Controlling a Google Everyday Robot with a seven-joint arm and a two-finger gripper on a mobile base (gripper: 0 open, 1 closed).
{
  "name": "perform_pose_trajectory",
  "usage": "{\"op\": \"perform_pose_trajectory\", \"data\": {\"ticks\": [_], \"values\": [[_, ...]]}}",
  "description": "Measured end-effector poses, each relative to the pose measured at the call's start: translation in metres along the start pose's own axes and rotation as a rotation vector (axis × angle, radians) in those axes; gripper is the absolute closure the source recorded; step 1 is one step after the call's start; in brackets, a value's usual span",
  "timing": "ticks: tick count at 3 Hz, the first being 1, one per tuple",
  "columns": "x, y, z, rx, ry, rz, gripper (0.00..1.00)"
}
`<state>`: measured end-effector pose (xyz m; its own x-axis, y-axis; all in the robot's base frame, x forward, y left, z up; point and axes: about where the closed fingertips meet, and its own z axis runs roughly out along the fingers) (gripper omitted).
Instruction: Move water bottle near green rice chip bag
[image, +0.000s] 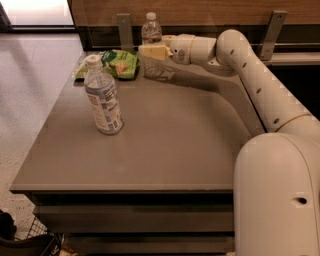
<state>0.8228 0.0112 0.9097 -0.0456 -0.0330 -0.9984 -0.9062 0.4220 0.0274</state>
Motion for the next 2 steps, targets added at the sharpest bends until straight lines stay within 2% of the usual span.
{"op": "perform_pose_trajectory", "data": {"ticks": [1,2], "values": [[0.0003,0.0013,0.0024,-0.004,0.000,0.001,0.00],[0.0003,0.0013,0.0025,-0.004,0.000,0.001,0.00]]}}
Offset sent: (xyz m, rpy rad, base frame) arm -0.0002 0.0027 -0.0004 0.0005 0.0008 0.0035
